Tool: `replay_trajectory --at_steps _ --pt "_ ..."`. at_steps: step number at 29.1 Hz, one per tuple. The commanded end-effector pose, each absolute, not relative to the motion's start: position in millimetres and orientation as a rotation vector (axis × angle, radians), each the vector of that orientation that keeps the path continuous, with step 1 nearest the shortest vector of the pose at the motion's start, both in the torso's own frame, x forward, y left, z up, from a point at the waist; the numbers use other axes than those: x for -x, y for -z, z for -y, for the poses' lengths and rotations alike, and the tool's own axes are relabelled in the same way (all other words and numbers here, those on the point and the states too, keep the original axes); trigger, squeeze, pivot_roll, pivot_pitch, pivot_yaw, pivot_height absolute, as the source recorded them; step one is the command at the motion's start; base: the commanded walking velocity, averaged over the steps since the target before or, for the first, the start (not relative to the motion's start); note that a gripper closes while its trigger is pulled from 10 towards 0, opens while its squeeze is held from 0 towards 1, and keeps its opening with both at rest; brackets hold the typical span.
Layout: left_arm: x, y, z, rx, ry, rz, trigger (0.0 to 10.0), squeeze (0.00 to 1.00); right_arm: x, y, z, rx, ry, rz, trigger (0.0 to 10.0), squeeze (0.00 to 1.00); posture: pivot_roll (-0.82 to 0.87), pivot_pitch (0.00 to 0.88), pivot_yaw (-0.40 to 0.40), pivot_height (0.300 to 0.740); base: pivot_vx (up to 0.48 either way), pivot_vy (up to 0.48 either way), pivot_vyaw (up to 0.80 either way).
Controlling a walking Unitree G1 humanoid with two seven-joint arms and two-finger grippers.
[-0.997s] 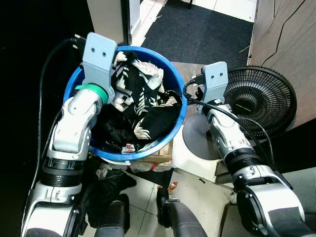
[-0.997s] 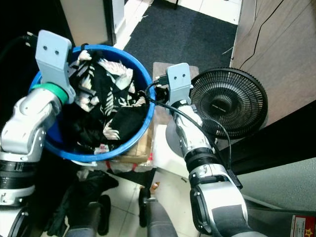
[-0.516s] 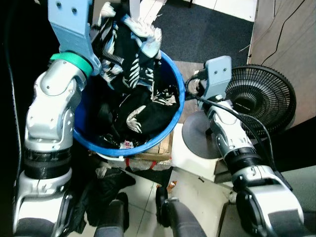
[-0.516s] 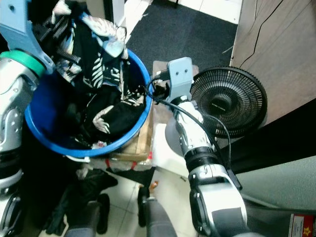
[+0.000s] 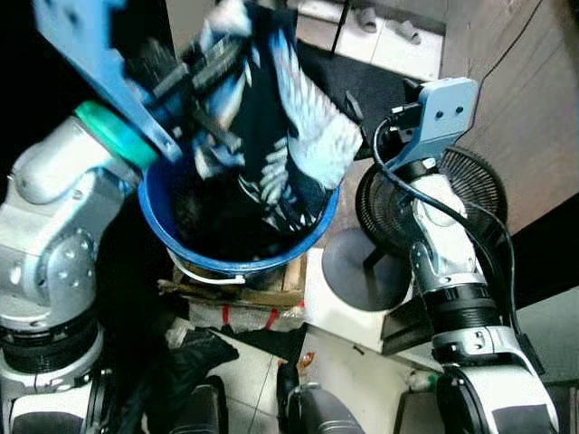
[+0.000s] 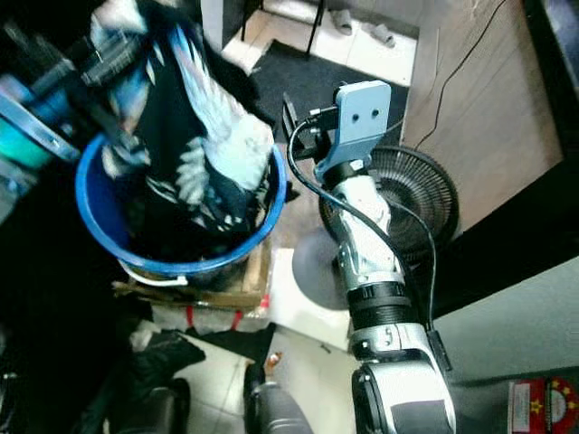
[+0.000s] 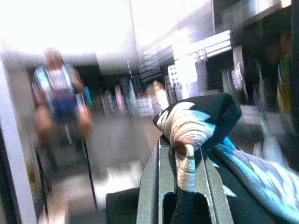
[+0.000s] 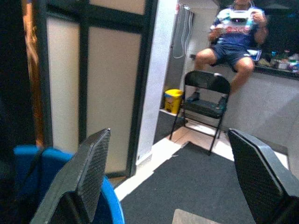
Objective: Clothes washing
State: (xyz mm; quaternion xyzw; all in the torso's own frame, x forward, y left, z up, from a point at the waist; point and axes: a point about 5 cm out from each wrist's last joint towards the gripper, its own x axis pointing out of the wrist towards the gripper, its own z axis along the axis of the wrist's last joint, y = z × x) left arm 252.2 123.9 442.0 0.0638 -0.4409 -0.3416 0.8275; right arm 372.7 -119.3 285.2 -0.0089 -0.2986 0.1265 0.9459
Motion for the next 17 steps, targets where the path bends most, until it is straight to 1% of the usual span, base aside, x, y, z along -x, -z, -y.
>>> replay_trajectory --at_steps 1,4,6,8,9,10,11,12,14,17 --pt "-232 -459 -122 -0.158 0.745 1.102 10.0 0.0 -373 -283 121 0.008 -0.259 0.611 10.0 0.0 0.08 0.095 -0.058 0.74 0.0 0.0 0.0" --pt "-232 -459 -122 -0.158 0.749 1.096 10.0 0.0 -372 -283 121 0.008 -0.26 0.611 10.0 0.0 0.08 0.095 -0.058 0.74 0.0 0.0 0.0" --pt "-237 -445 -118 -0.199 0.766 1.017 10.0 0.0 -368 -283 121 0.005 -0.256 0.605 10.0 0.0 0.08 0.095 -0.05 0.74 0.0 0.0 0.0" --pt "-237 -445 -118 -0.199 0.766 1.017 10.0 0.0 -368 -283 121 0.005 -0.256 0.605 10.0 0.0 0.08 0.095 -0.05 0.74 0.0 0.0 0.0" --pt "-244 -418 -113 -0.239 0.79 0.892 10.0 0.0 -364 -281 123 0.005 -0.25 0.595 10.0 0.0 0.08 0.099 -0.05 0.74 0.0 0.0 0.0" --pt "-244 -418 -113 -0.239 0.79 0.892 10.0 0.0 -364 -281 123 0.005 -0.25 0.595 10.0 0.0 0.08 0.099 -0.05 0.74 0.0 0.0 0.0" --pt "-244 -406 -111 -0.235 0.804 0.841 10.0 0.0 -363 -280 124 0.006 -0.248 0.588 10.0 0.0 0.08 0.099 -0.05 0.74 0.0 0.0 0.0" --pt "-244 -406 -111 -0.235 0.804 0.841 10.0 0.0 -363 -280 124 0.006 -0.248 0.588 10.0 0.0 0.08 0.099 -0.05 0.74 0.0 0.0 0.0" --pt "-243 -392 -107 -0.217 0.824 0.784 10.0 0.0 -362 -279 125 0.008 -0.249 0.58 10.0 0.0 0.08 0.1 -0.052 0.74 0.0 0.0 0.0" --pt "-244 -388 -105 -0.221 0.823 0.772 10.0 0.0 -363 -280 124 0.008 -0.252 0.58 10.0 0.0 0.08 0.099 -0.054 0.74 0.0 0.0 0.0"
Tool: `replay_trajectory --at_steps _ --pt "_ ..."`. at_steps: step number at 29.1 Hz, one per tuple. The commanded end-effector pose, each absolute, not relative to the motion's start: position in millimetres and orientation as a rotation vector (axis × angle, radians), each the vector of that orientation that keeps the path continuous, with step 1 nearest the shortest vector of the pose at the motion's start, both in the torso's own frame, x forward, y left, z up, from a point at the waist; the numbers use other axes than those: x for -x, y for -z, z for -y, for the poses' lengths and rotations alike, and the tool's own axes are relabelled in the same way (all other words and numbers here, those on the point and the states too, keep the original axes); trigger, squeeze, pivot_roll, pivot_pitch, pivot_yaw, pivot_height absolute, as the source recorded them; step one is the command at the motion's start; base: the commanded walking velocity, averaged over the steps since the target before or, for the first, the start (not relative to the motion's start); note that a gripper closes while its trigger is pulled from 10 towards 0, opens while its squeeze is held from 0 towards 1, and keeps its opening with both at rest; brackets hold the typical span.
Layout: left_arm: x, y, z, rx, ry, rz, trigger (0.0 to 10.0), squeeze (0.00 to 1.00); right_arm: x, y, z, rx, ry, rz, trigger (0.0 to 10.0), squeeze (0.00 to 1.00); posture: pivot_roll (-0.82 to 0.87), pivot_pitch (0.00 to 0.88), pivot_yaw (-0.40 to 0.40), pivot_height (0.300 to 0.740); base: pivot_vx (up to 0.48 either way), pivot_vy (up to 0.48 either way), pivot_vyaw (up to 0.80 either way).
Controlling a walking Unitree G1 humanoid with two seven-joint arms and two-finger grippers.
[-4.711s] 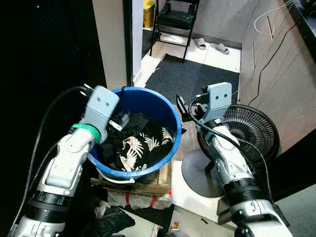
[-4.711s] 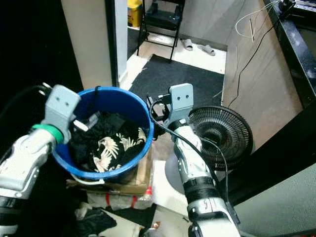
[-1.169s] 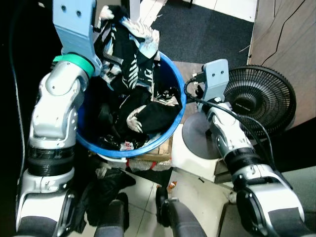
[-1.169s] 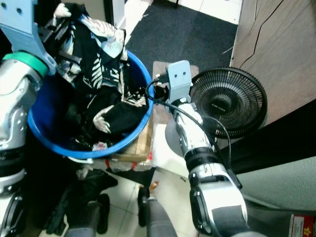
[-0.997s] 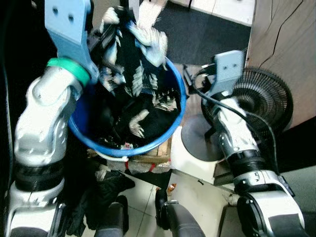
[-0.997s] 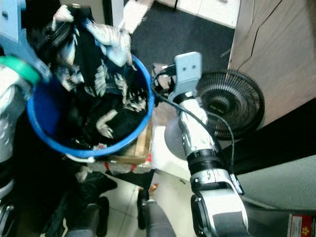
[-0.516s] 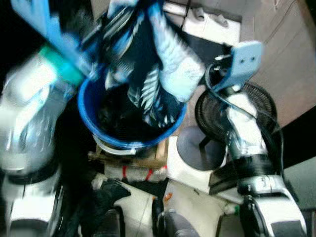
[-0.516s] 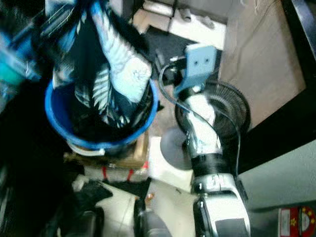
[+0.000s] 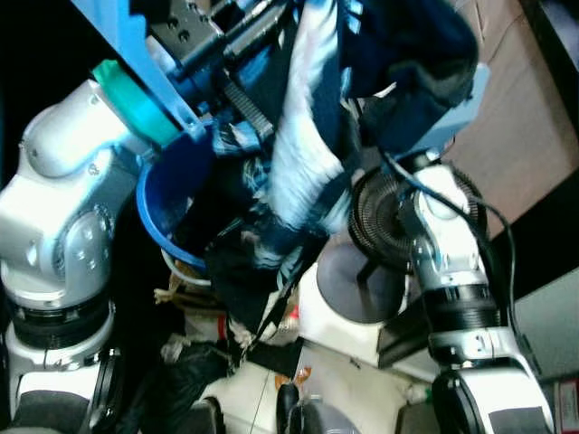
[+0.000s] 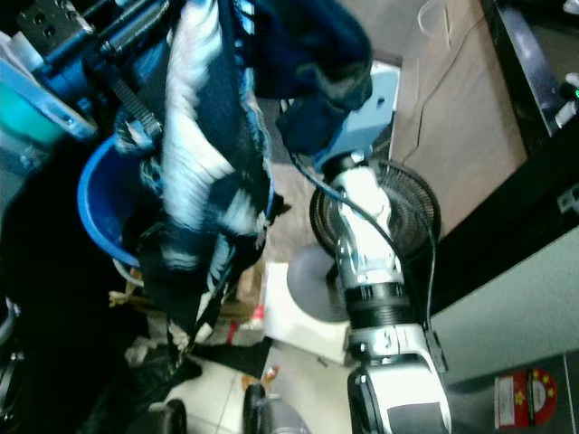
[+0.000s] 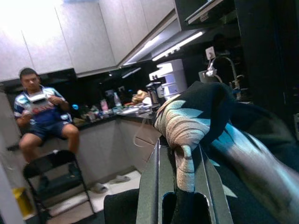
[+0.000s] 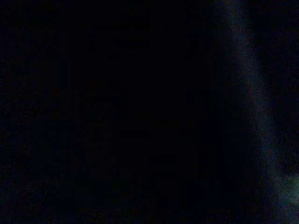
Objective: Clothes washing
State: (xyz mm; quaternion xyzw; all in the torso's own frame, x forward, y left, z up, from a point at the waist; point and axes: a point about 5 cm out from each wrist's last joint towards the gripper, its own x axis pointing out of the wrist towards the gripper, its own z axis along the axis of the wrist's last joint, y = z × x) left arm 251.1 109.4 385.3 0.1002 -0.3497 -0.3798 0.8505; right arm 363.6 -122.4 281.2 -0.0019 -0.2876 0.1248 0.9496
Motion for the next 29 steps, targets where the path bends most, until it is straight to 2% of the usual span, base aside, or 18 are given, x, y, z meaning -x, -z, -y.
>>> replay_trajectory --at_steps 1,8,11,20,21,22,23,26,27,28,29 --pt "-244 -388 -105 -0.221 0.823 0.772 10.0 0.0 -363 -280 124 0.008 -0.252 0.58 10.0 0.0 0.08 0.099 -0.054 0.74 0.0 0.0 0.0" --pt "-252 -381 -107 -0.246 0.749 0.752 10.0 0.0 -364 -279 119 0.001 -0.263 0.577 10.0 0.0 0.09 0.097 -0.048 0.74 0.0 0.0 0.0" --pt "-264 -364 -117 -0.317 0.621 0.683 10.0 0.0 -362 -273 117 -0.002 -0.268 0.551 10.0 0.0 0.09 0.099 -0.043 0.74 0.0 0.0 0.0" --pt "-276 -339 -116 -0.402 0.58 0.583 10.0 0.0 -362 -267 116 -0.002 -0.273 0.53 10.0 0.0 0.1 0.101 -0.039 0.74 0.0 0.0 0.0" --pt "-286 -320 -123 -0.365 0.525 0.491 10.0 0.0 -362 -265 115 -0.003 -0.274 0.526 10.0 0.0 0.1 0.1 -0.04 0.74 0.0 0.0 0.0" --pt "-286 -320 -123 -0.365 0.525 0.491 10.0 0.0 -362 -265 115 -0.003 -0.274 0.526 10.0 0.0 0.1 0.1 -0.04 0.74 0.0 0.0 0.0" --pt "-297 -301 -135 -0.329 0.436 0.406 10.0 0.0 -363 -264 114 -0.004 -0.276 0.522 10.0 0.0 0.1 0.1 -0.042 0.74 0.0 0.0 0.0" --pt "-304 -288 -144 -0.306 0.374 0.349 10.0 0.0 -363 -263 114 -0.004 -0.277 0.519 10.0 0.0 0.1 0.1 -0.042 0.74 0.0 0.0 0.0" --pt "-311 -277 -157 -0.303 0.28 0.294 10.0 0.0 -364 -262 113 -0.003 -0.28 0.515 10.0 0.0 0.1 0.098 -0.044 0.74 0.0 0.0 0.0" --pt "-311 -277 -157 -0.303 0.28 0.294 10.0 0.0 -364 -262 113 -0.003 -0.28 0.515 10.0 0.0 0.1 0.098 -0.044 0.74 0.0 0.0 0.0" --pt "-317 -269 -170 -0.323 0.198 0.25 10.0 0.0 -364 -262 112 -0.002 -0.283 0.512 10.0 0.0 0.1 0.095 -0.044 0.74 0.0 0.0 0.0"
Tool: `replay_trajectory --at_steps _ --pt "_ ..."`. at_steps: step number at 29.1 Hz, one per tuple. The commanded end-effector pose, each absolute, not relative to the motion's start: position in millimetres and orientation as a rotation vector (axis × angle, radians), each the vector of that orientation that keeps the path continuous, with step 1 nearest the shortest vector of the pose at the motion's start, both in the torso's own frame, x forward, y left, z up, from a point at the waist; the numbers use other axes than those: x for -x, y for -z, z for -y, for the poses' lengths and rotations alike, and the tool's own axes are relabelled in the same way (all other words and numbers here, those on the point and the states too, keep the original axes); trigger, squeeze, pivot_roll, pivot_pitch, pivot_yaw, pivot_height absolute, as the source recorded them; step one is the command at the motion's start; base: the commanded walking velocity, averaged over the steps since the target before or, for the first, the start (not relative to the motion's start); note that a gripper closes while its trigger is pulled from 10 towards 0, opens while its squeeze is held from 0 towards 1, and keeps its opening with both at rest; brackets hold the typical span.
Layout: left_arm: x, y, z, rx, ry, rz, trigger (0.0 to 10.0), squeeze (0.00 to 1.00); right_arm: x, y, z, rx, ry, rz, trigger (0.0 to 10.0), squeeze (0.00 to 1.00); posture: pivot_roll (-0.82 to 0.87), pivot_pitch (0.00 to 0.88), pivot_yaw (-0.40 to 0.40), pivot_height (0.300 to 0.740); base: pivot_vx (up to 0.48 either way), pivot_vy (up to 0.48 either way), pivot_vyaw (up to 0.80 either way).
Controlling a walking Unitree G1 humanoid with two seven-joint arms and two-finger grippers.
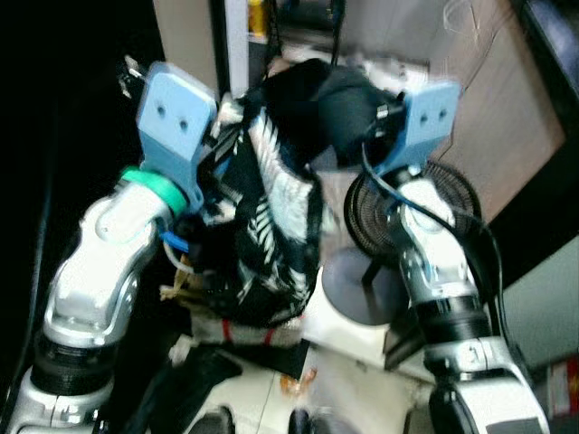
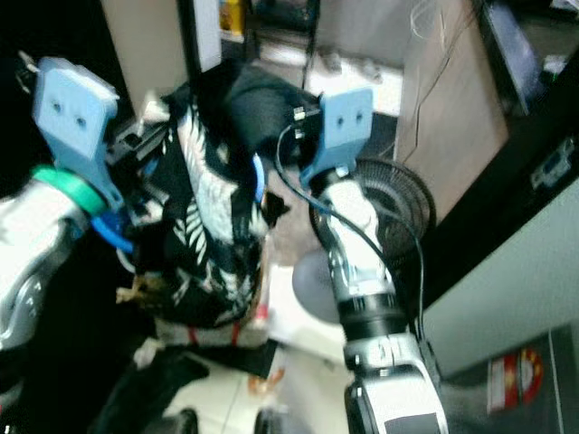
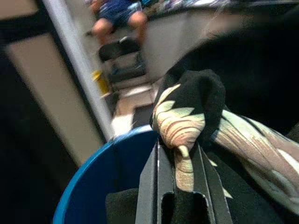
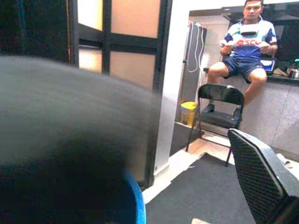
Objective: Clothes washing
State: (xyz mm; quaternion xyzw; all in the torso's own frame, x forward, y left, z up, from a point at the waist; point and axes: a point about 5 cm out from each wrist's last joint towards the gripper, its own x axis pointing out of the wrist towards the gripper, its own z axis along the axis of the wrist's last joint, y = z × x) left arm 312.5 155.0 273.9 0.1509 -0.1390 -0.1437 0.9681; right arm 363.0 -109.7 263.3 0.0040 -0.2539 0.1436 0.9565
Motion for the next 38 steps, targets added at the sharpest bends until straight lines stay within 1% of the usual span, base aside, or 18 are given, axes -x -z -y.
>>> replay_trajectory --at_steps 1,3,5,6,10,13,24,28,36,38 --pt "-317 -269 -170 -0.323 0.198 0.25 10.0 0.0 -364 -262 112 -0.002 -0.283 0.512 10.0 0.0 0.1 0.095 -0.044 0.74 0.0 0.0 0.0" --pt "-323 -261 -189 -0.35 0.086 0.205 10.0 0.0 -365 -261 112 0.001 -0.286 0.507 10.0 0.0 0.1 0.094 -0.043 0.74 0.0 0.0 0.0" --pt "-326 -263 -197 -0.326 0.035 0.214 10.0 0.0 -365 -260 112 -0.001 -0.286 0.503 10.0 0.0 0.1 0.093 -0.043 0.74 0.0 0.0 0.0" --pt "-326 -263 -197 -0.326 0.035 0.214 10.0 0.0 -365 -260 112 -0.001 -0.286 0.503 10.0 0.0 0.1 0.093 -0.043 0.74 0.0 0.0 0.0" --pt "-325 -270 -194 -0.228 0.033 0.275 10.0 0.0 -365 -256 110 -0.019 -0.296 0.483 10.0 0.0 0.09 0.091 -0.046 0.74 0.0 0.0 0.0" --pt "-326 -271 -191 -0.212 0.027 0.29 10.0 0.0 -365 -254 110 -0.02 -0.299 0.477 10.0 0.0 0.09 0.091 -0.048 0.74 0.0 0.0 0.0" --pt "-333 -281 -191 -0.269 -0.045 0.357 10.0 0.0 -366 -253 109 -0.018 -0.301 0.472 10.0 0.0 0.09 0.093 -0.05 0.74 0.0 0.0 0.0" --pt "-337 -286 -193 -0.276 -0.072 0.377 10.0 0.0 -366 -252 109 -0.018 -0.299 0.47 10.0 0.0 0.09 0.097 -0.048 0.74 0.465 0.0 0.0" --pt "-337 -285 -193 -0.265 -0.071 0.375 10.0 0.0 -366 -252 110 -0.015 -0.296 0.469 10.0 0.0 0.09 0.099 -0.05 0.74 0.457 0.0 0.0" --pt "-338 -282 -192 -0.267 -0.069 0.358 10.0 0.0 -366 -252 110 -0.014 -0.295 0.47 10.0 0.0 0.09 0.1 -0.05 0.74 0.0 0.0 0.0"
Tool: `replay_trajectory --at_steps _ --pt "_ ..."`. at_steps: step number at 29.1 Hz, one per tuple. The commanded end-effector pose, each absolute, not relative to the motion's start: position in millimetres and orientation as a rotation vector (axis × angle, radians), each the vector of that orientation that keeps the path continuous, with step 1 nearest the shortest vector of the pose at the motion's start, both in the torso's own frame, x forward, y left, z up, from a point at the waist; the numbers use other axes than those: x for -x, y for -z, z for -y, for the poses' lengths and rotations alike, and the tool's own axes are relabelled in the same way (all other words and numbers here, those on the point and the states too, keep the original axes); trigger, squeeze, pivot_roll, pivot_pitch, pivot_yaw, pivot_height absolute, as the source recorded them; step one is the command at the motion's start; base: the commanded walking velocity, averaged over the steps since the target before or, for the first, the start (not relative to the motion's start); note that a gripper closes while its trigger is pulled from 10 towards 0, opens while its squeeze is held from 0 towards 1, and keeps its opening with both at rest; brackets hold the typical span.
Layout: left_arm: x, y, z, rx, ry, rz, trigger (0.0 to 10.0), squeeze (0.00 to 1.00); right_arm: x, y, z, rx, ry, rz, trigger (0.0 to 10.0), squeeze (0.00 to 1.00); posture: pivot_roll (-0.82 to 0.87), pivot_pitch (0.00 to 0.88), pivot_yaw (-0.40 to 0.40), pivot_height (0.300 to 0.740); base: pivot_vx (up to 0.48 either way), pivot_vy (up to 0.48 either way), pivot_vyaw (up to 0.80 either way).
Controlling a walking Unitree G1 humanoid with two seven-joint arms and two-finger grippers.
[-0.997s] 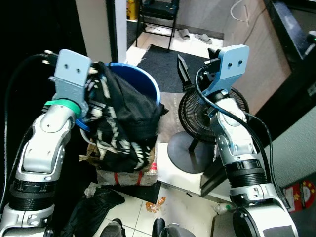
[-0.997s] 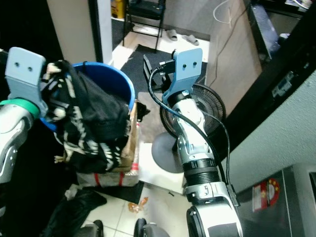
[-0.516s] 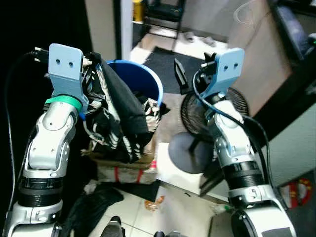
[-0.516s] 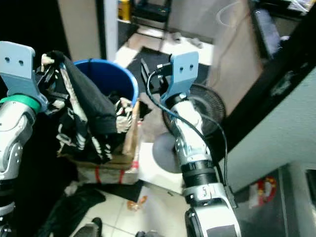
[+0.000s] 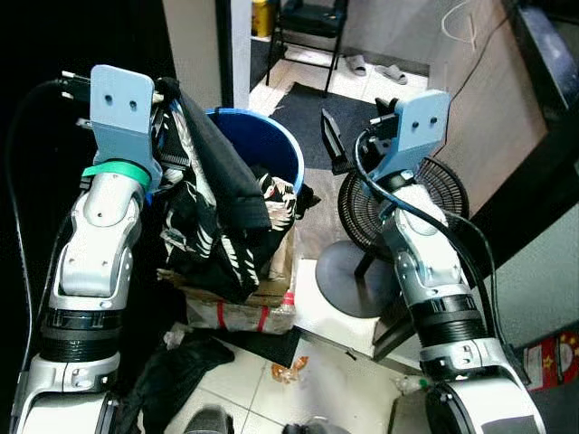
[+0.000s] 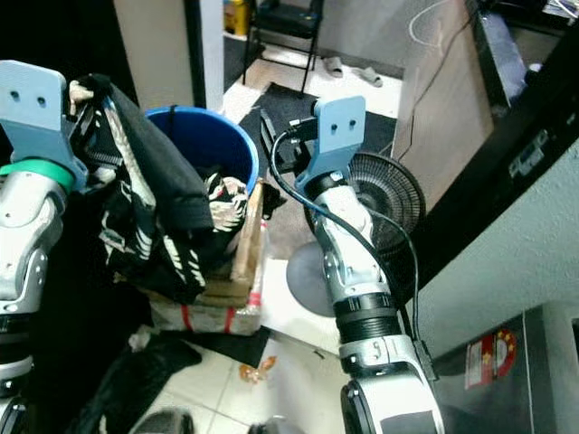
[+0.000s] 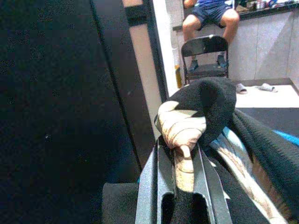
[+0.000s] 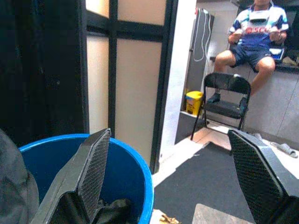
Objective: Clothes washing
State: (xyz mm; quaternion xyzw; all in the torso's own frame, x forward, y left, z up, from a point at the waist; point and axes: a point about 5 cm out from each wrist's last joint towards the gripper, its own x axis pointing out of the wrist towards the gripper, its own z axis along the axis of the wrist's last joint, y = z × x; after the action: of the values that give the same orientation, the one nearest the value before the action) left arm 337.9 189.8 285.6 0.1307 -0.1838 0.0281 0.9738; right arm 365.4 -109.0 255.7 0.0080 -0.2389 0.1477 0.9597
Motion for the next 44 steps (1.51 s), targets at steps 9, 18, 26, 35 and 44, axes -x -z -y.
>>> replay_trajectory --at_steps 9,18,26,35,44 --pt "-340 -281 -188 -0.249 -0.04 0.378 10.0 0.0 -366 -252 111 -0.013 -0.294 0.47 10.0 0.0 0.08 0.1 -0.05 0.74 0.0 0.0 0.0" --pt "-341 -283 -186 -0.235 -0.031 0.385 10.0 0.0 -366 -252 111 -0.012 -0.293 0.471 10.0 0.0 0.08 0.099 -0.049 0.74 0.0 0.0 0.0" --pt "-340 -287 -182 -0.26 -0.015 0.424 10.0 0.0 -365 -254 110 -0.001 -0.299 0.482 10.0 0.0 0.08 0.099 -0.049 0.74 0.0 0.0 0.0" --pt "-335 -306 -173 -0.283 0.017 0.536 10.0 0.0 -365 -256 109 0.0 -0.303 0.488 10.0 0.0 0.08 0.097 -0.048 0.74 0.0 0.0 0.0" --pt "-335 -307 -173 -0.284 0.013 0.541 10.0 0.0 -365 -255 109 0.001 -0.303 0.487 10.0 0.0 0.08 0.096 -0.048 0.74 0.0 0.0 0.0"
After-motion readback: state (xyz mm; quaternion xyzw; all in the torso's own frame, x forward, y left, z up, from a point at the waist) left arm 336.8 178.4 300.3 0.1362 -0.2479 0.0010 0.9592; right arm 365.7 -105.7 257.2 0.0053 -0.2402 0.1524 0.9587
